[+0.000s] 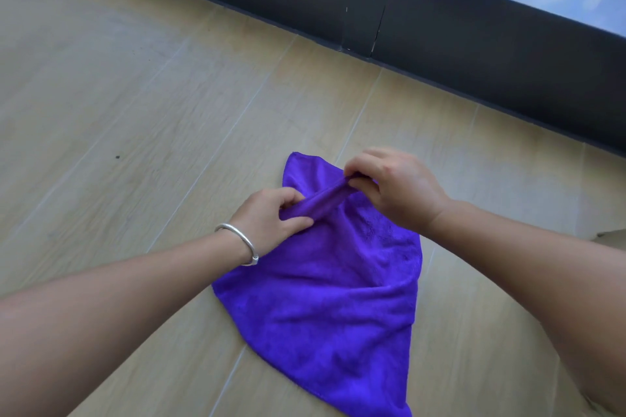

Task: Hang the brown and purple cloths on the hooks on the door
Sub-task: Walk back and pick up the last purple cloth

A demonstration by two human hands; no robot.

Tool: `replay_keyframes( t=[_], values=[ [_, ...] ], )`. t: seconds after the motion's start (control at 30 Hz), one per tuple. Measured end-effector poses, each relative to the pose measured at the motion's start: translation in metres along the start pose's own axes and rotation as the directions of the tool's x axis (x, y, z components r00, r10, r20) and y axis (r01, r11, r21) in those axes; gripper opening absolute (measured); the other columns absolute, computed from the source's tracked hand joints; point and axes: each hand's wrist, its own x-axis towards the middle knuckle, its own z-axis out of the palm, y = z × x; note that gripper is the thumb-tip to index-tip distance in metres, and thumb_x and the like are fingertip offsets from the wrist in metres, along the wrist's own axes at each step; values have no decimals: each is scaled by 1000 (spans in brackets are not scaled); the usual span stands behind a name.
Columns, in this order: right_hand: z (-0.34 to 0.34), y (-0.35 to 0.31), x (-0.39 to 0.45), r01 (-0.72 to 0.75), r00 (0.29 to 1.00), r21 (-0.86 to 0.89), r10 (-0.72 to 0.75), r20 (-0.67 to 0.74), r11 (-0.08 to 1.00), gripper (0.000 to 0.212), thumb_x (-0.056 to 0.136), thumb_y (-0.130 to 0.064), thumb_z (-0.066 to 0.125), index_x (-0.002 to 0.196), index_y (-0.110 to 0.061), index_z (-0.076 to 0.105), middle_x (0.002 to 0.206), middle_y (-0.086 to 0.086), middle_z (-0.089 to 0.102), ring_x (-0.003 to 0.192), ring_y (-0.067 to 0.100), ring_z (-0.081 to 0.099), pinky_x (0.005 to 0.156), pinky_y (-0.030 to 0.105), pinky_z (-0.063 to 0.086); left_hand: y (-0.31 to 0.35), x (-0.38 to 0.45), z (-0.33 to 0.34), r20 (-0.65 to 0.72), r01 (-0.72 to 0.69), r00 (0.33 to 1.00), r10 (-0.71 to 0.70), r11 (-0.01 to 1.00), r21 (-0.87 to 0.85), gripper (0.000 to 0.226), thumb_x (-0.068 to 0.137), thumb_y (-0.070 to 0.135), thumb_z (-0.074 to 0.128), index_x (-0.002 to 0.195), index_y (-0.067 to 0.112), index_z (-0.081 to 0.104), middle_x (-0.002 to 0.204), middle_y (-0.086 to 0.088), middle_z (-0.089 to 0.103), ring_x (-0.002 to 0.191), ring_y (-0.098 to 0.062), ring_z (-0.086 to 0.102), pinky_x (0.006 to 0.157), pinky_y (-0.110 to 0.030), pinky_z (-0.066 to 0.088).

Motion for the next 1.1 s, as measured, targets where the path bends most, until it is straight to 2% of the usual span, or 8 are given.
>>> replay_keyframes(
  t=[0.13, 0.3, 0.43, 0.53, 0.67, 0.8, 0.97, 1.1],
  values=[
    [-13, 14, -2, -82, 995, -73, 78, -58, 994, 17, 91, -14, 60, 105, -8, 69, 93, 10, 65, 87, 33, 61, 72, 39, 48, -21, -13, -20, 66, 58, 995, -72, 978, 202, 10, 84, 31, 70, 76, 31, 64, 70, 10, 62, 65, -4, 55, 62, -21, 41],
    [-40, 8, 0, -132, 986, -108, 119, -115, 985, 18, 94, -25, 56, 96, -14, 70, 93, 7, 63, 82, 31, 61, 66, 38, 47, -30, -29, -48, 184, 136, 954, -237, 888, 438, 16, 88, 33, 63, 73, 31, 61, 69, 8, 63, 67, -14, 58, 57, -25, 38],
    [-76, -12, 3, -237, 956, -29, 228, -184, 971, 17, 92, -28, 59, 94, -14, 69, 92, 5, 63, 85, 27, 59, 71, 37, 46, -21, -63, -70, 223, 238, 916, -334, 898, 369, 12, 90, 29, 62, 79, 24, 65, 71, 5, 64, 70, -18, 59, 65, -28, 45],
    [-109, -32, 4, -325, 922, 61, 330, -203, 944, 16, 92, -29, 58, 93, -18, 69, 91, 2, 64, 87, 22, 57, 77, 37, 46, -2, -102, -89, 219, 250, 913, -343, 898, 363, 17, 93, 35, 56, 78, 30, 63, 61, 13, 58, 60, -7, 54, 57, -20, 40],
    [-154, -69, 6, -389, 877, 176, 422, -232, 904, 14, 90, -31, 58, 90, -21, 68, 86, -6, 65, 84, 14, 57, 76, 35, 48, 32, -153, -121, 66, 314, 935, -350, 898, 308, 26, 95, 36, 50, 70, 27, 54, 63, 3, 55, 65, -21, 53, 60, -33, 41],
    [-189, -119, 8, -416, 854, 287, 479, -204, 863, 11, 88, -32, 60, 85, -23, 66, 77, -12, 60, 74, 8, 55, 69, 25, 44, 72, -197, -161, -83, 339, 941, -328, 907, 251, 31, 93, 31, 55, 63, 30, 51, 63, 5, 49, 61, -9, 48, 53, -29, 32],
    [-246, -170, 18, -409, 870, 303, 468, -155, 861, 8, 87, -30, 62, 83, -25, 66, 79, -12, 60, 77, 10, 55, 73, 32, 49, 116, -239, -224, -271, 454, 865, -423, 889, 62, 18, 82, 33, 71, 66, 38, 65, 60, 10, 62, 62, -13, 57, 59, -31, 44],
    [-303, -202, 38, -372, 896, 236, 414, -159, 898, 8, 89, -26, 61, 88, -23, 69, 84, -5, 61, 82, 15, 55, 77, 39, 49, 152, -261, -287, -400, 448, 812, -425, 893, -39, 22, 78, 34, 76, 63, 46, 65, 63, 19, 65, 64, -9, 60, 60, -28, 44]
  ],
)
